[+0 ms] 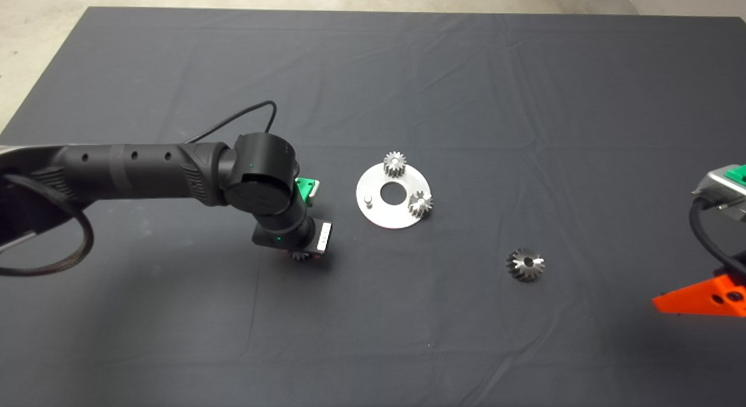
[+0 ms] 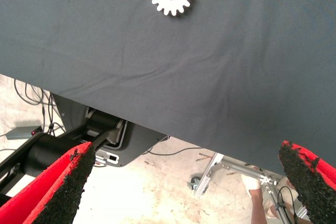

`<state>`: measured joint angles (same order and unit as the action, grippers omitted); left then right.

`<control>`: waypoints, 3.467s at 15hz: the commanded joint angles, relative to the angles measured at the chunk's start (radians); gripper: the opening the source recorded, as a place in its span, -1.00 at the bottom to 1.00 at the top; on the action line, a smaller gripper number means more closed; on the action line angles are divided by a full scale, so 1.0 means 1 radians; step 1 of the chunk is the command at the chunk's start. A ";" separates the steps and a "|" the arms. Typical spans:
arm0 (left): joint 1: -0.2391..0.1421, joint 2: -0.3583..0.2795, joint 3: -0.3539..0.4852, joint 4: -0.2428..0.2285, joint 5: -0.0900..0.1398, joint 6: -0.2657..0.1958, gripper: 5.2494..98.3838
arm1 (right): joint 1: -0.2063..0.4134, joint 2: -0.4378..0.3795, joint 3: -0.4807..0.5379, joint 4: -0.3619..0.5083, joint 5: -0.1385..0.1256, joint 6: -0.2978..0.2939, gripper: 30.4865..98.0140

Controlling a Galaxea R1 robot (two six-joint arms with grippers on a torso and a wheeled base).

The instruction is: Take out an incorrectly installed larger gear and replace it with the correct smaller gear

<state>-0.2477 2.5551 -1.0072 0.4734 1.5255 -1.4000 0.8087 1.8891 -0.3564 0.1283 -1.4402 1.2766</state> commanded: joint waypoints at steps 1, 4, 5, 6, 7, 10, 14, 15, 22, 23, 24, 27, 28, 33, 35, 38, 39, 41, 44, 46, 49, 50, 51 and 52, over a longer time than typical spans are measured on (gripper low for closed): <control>-0.016 0.006 -0.002 -0.041 0.050 0.025 -0.13 | 0.018 -0.001 0.004 0.036 0.000 0.004 0.83; -0.016 0.004 -0.003 -0.041 0.050 0.027 -0.22 | 0.018 -0.001 0.004 0.036 0.000 0.004 0.83; -0.016 0.004 -0.003 -0.041 0.050 0.027 -0.24 | 0.018 -0.001 0.004 0.036 0.000 0.004 0.83; -0.016 0.004 -0.009 -0.041 0.050 0.027 -0.27 | 0.018 -0.001 0.004 0.036 0.000 0.004 0.83; -0.016 0.006 -0.016 -0.041 0.050 0.027 -0.27 | 0.018 -0.001 0.004 0.036 0.000 0.004 0.83; -0.016 0.006 -0.020 -0.041 0.048 0.029 -0.30 | 0.018 -0.003 0.004 0.036 0.000 0.004 0.83; -0.032 0.028 -0.022 -0.040 0.051 0.027 -0.34 | 0.018 -0.002 0.004 0.036 0.000 0.004 0.83; -0.077 0.032 -0.032 -0.042 0.050 0.029 -0.36 | 0.018 -0.003 0.004 0.036 0.000 0.004 0.83; -0.260 0.266 -0.275 -0.173 0.065 0.096 -0.37 | 0.018 -0.006 0.004 0.036 -0.002 0.004 0.83; -0.260 0.280 -0.295 -0.174 0.067 0.099 -0.37 | 0.018 -0.011 0.004 0.036 -0.002 0.004 0.83; -0.260 0.298 -0.318 -0.188 0.067 0.104 -0.37 | 0.018 -0.019 0.004 0.036 -0.002 0.004 0.83; -0.259 0.334 -0.384 -0.217 0.065 0.115 -0.37 | 0.018 -0.018 0.004 0.036 0.000 0.004 0.83; -0.259 0.340 -0.388 -0.217 0.065 0.111 -0.37 | 0.018 -0.017 0.004 0.036 0.000 0.004 0.83; -0.257 0.362 -0.448 -0.239 0.074 0.087 -0.38 | 0.018 0.008 0.004 0.035 0.000 0.004 0.83; -0.254 0.360 -0.442 -0.239 0.076 0.067 -0.39 | 0.018 0.046 0.004 0.036 -0.002 0.006 0.83; -0.252 0.354 -0.432 -0.237 0.076 0.054 -0.39 | 0.018 0.054 0.004 0.036 -0.002 0.006 0.83; -0.252 0.347 -0.431 -0.237 0.076 0.052 -0.39 | 0.018 0.054 0.004 0.036 -0.002 0.006 0.83; -0.249 0.336 -0.428 -0.237 0.077 0.052 -0.39 | 0.018 0.048 0.004 0.036 -0.002 0.007 0.83; -0.248 0.324 -0.377 -0.232 0.077 0.021 -0.39 | 0.017 0.046 0.004 0.034 -0.002 0.012 0.83; -0.239 0.310 -0.341 -0.227 0.076 -0.003 -0.39 | 0.017 0.045 0.004 0.034 -0.003 0.012 0.83; -0.226 0.308 -0.336 -0.226 0.076 -0.004 -0.39 | 0.017 0.045 0.004 0.034 -0.003 0.012 0.83; -0.226 0.310 -0.335 -0.226 0.076 -0.004 -0.39 | 0.017 0.045 0.004 0.034 -0.003 0.012 0.83; -0.226 0.311 -0.335 -0.226 0.076 -0.004 -0.39 | 0.017 0.045 0.004 0.034 -0.003 0.012 0.83; -0.226 0.313 -0.336 -0.226 0.076 -0.004 -0.39 | 0.017 0.045 0.004 0.034 -0.003 0.012 0.83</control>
<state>-0.4579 2.8696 -1.3609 0.2540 1.5207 -1.3955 0.8087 1.9362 -0.3564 0.1294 -1.4439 1.2815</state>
